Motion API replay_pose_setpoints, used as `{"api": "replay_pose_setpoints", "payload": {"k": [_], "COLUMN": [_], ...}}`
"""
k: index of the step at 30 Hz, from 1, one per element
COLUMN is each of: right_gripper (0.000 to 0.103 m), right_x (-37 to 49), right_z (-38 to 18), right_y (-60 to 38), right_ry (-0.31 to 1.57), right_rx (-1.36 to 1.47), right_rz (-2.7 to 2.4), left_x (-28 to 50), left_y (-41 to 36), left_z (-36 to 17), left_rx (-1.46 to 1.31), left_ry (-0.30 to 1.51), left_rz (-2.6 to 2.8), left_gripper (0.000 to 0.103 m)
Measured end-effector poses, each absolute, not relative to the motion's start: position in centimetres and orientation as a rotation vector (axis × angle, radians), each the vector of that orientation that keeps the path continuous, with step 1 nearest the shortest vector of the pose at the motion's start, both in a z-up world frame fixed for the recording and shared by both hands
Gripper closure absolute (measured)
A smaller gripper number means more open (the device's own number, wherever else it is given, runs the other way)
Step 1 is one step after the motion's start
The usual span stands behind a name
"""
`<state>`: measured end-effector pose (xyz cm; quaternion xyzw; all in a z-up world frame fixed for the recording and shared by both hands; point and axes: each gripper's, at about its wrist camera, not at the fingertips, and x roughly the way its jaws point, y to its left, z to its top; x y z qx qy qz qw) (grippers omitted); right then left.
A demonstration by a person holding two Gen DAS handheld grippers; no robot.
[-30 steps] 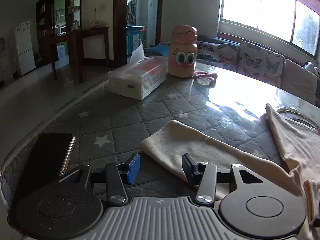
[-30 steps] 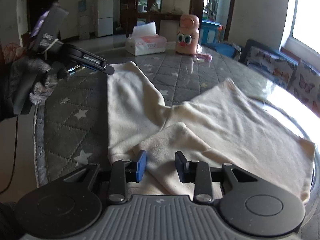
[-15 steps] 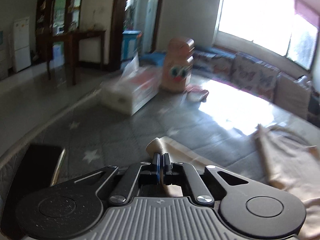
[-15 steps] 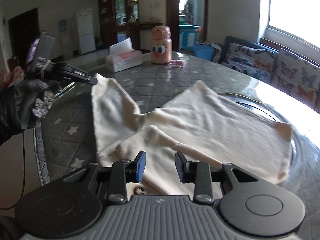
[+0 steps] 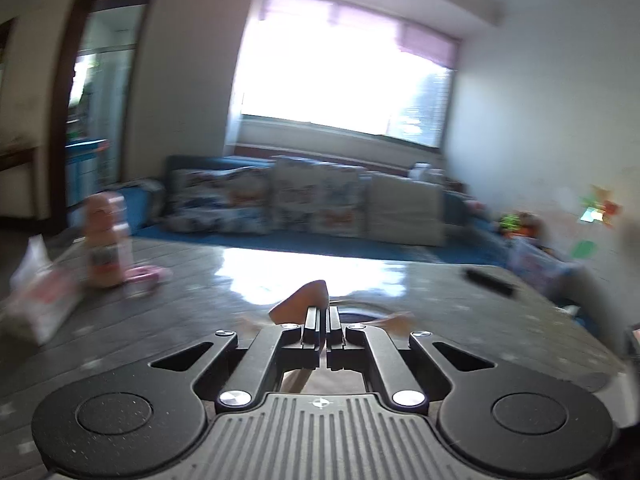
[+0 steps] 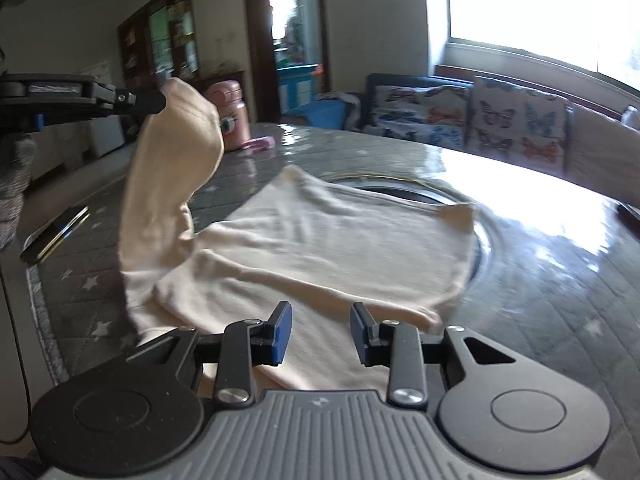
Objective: Fold clothes
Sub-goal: 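Grasp the other sleeve with the left gripper and fold it across the body, then release the sleeve with the left gripper and smooth the folded side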
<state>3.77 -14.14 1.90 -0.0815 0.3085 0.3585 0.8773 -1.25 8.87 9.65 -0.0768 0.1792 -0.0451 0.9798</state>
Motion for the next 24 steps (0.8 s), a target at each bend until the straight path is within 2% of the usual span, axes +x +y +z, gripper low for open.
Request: {"api": "replay_pose_setpoints", "payload": {"k": [8,12,17,24], "right_gripper": [0.071,0.071,0.071,0.07], "right_x": [3.9,4.1,4.0,5.1], "right_z": [0.6,-0.1,-0.4,0.1], "right_y": [-17.7,-18.6,-18.9,-17.9], "right_ry": [0.695,0.723,0.744,0.742], "right_rx": [-0.095,-0.063,-0.059,-0.055], "right_rz": [0.679,0.665,0.676,0.681], "left_x": [0.8,1.3,0.4,-1.6], "left_y": [2.0,0.9,3.3,9.6], "left_z": [7.3,5.6,5.0,2.5], "left_rx": [-0.096,-0.066,-0.037,-0.01], "left_ry": [0.449,0.517,0.537,0.602], "left_rz": [-0.318,-0.356,-0.303,-0.125], "left_gripper": [0.099,0.097,0.076,0.065]}}
